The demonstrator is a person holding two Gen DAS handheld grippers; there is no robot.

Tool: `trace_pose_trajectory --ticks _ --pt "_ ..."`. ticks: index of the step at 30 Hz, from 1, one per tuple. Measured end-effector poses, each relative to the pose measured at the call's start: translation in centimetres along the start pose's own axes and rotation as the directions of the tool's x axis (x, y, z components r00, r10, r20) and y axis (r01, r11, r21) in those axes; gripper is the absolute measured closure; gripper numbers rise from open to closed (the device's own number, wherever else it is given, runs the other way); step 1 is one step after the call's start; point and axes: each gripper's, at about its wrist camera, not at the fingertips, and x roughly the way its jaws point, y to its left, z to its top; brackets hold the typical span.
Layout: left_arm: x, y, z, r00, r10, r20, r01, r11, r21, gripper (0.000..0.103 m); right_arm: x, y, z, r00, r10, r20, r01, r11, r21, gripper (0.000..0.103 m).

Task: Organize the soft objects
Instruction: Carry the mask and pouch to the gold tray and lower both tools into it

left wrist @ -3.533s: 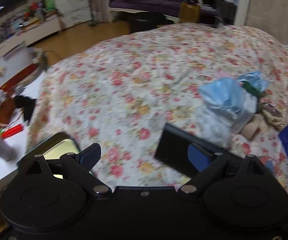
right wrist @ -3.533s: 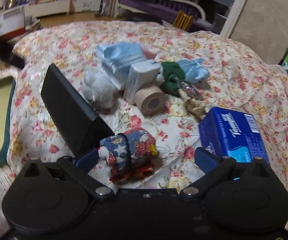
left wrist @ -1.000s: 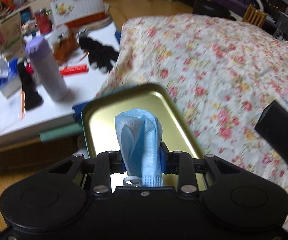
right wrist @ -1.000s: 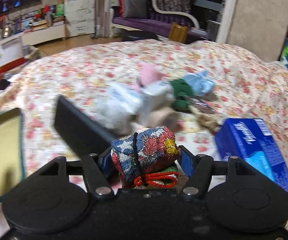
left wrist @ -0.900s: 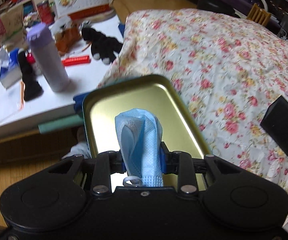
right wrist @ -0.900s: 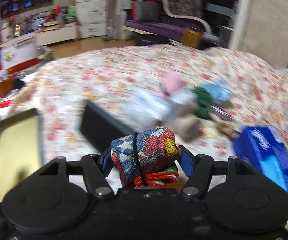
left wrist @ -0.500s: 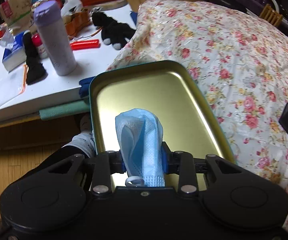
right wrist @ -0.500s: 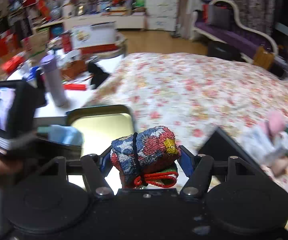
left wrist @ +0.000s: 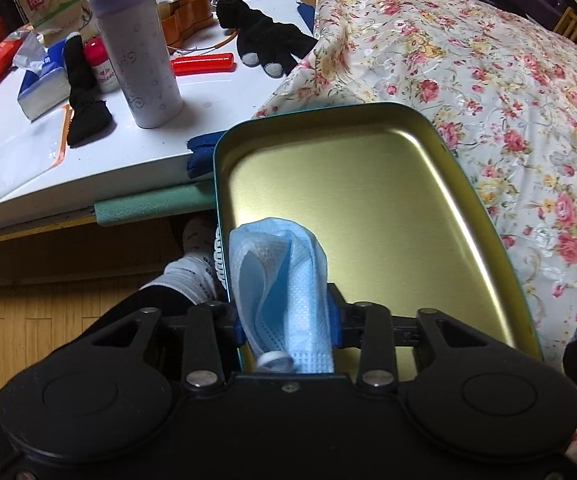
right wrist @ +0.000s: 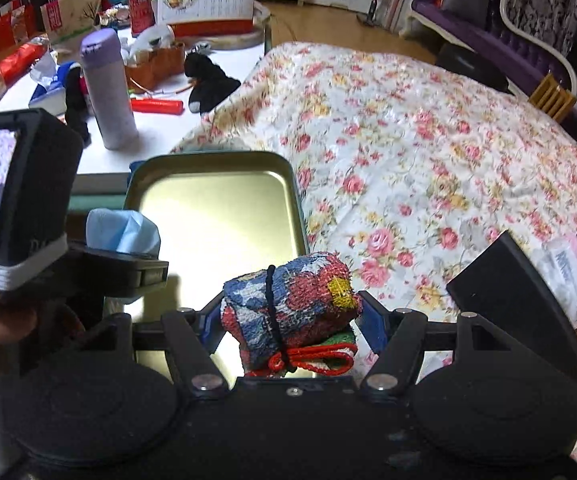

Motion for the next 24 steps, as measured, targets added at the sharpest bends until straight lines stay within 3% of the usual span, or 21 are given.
trace_pose_trajectory --ticks 1,3,5,24 --pt "0.0 0.0 0.0 1.0 -0.002 0.005 0.002 1.0 0.001 0.056 0.3 0.1 0.0 1.0 -0.001 -0.003 0.001 1.0 0.0 0.038" --pt "-0.2 0.0 0.0 1.0 0.002 0.026 -0.002 1.0 0.005 0.037 0.4 0.1 0.1 1.0 0.007 -0.003 -0.007 1.0 0.0 0.035" --pt "-0.5 -0.2 0.0 0.998 0.02 0.056 -0.02 1.0 0.012 0.031 0.6 0.0 0.2 1.0 0.021 -0.002 -0.021 1.0 0.008 0.032" --pt "-0.2 -0.5 0.1 0.999 0.028 0.043 -0.029 0.999 0.025 0.023 0.5 -1.0 -0.5 1.0 0.007 -0.008 -0.007 0.999 0.036 0.031"
